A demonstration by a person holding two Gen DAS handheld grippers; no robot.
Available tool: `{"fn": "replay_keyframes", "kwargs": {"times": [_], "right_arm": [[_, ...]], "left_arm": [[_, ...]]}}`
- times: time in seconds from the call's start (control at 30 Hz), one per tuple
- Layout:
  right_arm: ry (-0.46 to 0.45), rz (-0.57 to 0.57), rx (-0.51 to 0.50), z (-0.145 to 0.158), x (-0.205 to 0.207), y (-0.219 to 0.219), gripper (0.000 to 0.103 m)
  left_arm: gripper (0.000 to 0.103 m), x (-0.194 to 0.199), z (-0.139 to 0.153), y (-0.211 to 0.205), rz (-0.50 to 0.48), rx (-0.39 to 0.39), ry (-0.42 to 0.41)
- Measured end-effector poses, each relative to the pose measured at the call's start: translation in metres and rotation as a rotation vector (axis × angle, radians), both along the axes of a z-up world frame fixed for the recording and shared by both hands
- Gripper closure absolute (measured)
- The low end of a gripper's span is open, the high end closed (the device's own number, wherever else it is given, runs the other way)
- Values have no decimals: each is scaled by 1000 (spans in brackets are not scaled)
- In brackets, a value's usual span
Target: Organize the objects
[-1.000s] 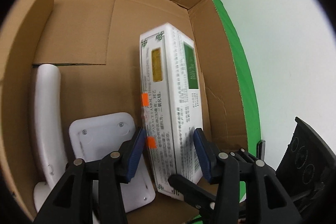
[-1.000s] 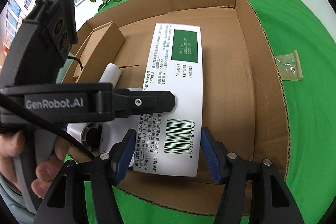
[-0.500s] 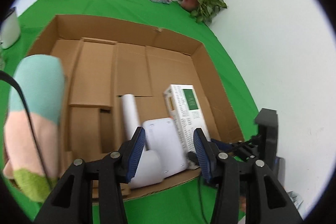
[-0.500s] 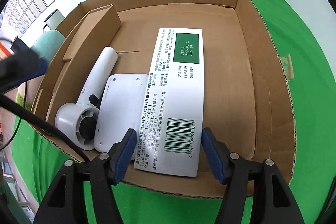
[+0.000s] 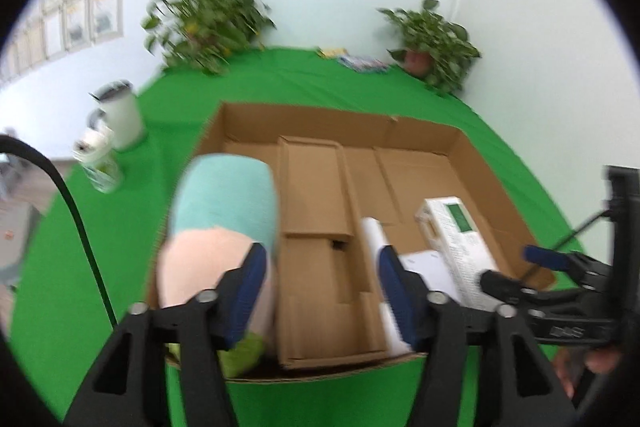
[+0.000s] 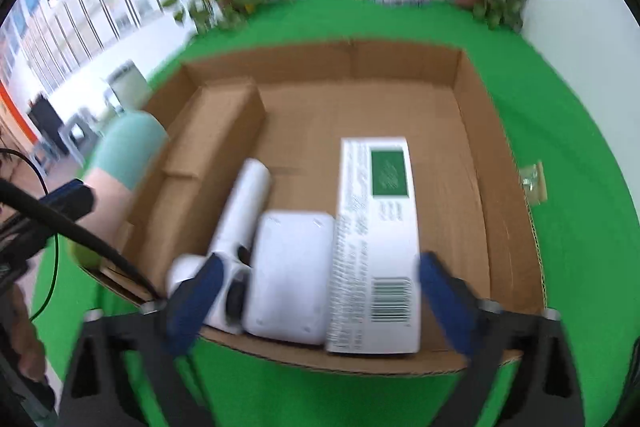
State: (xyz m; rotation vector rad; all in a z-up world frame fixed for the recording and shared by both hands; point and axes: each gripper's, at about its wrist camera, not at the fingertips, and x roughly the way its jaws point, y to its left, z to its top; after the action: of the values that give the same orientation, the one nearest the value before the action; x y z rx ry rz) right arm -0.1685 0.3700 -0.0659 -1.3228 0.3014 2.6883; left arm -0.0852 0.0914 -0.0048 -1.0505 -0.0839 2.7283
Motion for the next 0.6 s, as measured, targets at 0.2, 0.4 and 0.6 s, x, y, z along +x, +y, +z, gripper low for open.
{"fn": "replay_keyframes", "kwargs": {"times": [0.2, 0.4, 0.6], "right_arm": [[290, -94, 108, 0, 57, -32, 0], [386, -101, 176, -12, 75, -55, 0], [354, -119, 200, -33, 67, -55, 0]], "left_arm": [[21, 43, -18, 1, 145, -173, 202], [21, 43, -53, 6, 189, -196, 170], [18, 39, -69, 10, 215, -238, 208]]}}
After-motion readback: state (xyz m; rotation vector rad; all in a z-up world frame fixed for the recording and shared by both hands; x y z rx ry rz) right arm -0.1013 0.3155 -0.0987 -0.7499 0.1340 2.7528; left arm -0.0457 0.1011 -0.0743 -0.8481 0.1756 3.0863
